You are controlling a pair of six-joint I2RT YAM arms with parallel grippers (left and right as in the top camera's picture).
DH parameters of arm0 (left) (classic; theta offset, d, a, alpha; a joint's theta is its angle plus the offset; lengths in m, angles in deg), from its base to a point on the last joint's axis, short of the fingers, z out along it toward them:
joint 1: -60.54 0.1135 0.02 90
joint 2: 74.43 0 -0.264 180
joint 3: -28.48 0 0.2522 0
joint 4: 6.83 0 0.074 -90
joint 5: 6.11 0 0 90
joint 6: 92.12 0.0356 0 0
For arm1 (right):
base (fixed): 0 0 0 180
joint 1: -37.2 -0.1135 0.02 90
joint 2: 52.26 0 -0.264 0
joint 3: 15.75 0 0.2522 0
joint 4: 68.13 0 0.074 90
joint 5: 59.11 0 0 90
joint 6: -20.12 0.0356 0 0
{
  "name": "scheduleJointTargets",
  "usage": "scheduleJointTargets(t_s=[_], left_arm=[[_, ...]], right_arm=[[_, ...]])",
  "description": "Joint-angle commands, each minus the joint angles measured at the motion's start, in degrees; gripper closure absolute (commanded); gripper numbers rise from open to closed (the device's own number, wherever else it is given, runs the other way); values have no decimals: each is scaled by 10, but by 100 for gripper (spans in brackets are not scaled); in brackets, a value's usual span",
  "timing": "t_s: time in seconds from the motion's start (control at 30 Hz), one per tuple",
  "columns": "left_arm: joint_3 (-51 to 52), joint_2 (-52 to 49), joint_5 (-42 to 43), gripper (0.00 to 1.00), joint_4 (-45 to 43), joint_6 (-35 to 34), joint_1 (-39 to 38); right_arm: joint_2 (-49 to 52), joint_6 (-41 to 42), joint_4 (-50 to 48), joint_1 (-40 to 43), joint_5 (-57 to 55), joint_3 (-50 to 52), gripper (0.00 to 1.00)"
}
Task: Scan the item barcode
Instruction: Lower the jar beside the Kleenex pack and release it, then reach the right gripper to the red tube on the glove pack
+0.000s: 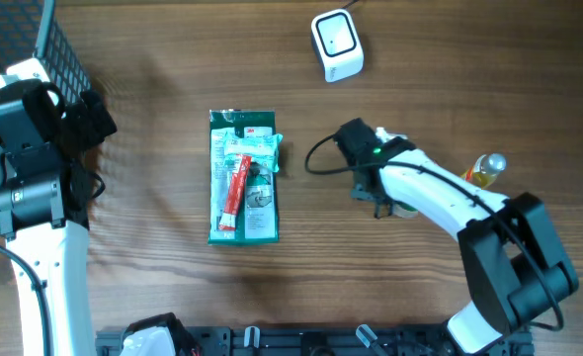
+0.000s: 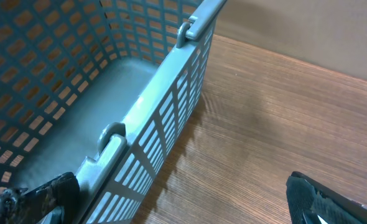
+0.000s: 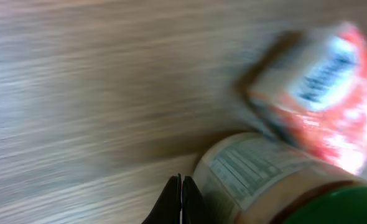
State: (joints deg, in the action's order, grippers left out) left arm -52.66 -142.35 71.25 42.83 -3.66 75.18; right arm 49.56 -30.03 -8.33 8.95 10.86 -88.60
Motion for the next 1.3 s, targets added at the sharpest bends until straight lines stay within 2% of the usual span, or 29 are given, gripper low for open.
scheduleJointTargets(t_s=[0.0, 0.2, 0.27, 0.33, 0.43, 0.47, 0.57, 0.77, 1.0, 1.17, 1.27], left_arm=[[32, -23, 31, 0, 30, -23, 3], [32, -23, 31, 0, 30, -23, 3], [32, -23, 31, 0, 30, -23, 3], [32, -23, 31, 0, 30, -23, 3], [32, -23, 31, 0, 30, -23, 3], [32, -23, 31, 0, 30, -23, 3], [32, -23, 31, 0, 30, -23, 3], [32, -23, 31, 0, 30, -23, 3], [32, -23, 31, 0, 30, -23, 3], [32, -23, 31, 0, 30, -23, 3], [32, -23, 31, 0, 30, -23, 3]], right_arm=[[10, 6, 25, 38, -29, 5, 96], [10, -5, 39, 58, -24, 5, 96], [7, -11, 35, 58, 18, -7, 96], [-5, -58, 33, 54, 123, -61, 95], [-20, -141, 33, 49, 321, -150, 83], [-24, -156, 36, 45, 381, -177, 82], [-27, -156, 17, 26, 451, -188, 78], [-19, -90, -49, -33, 451, -147, 64], [-19, -38, -212, -124, 450, -82, 65], [-19, 8, -268, -189, 364, -53, 65], [-18, 11, -322, -220, 355, -31, 65]])
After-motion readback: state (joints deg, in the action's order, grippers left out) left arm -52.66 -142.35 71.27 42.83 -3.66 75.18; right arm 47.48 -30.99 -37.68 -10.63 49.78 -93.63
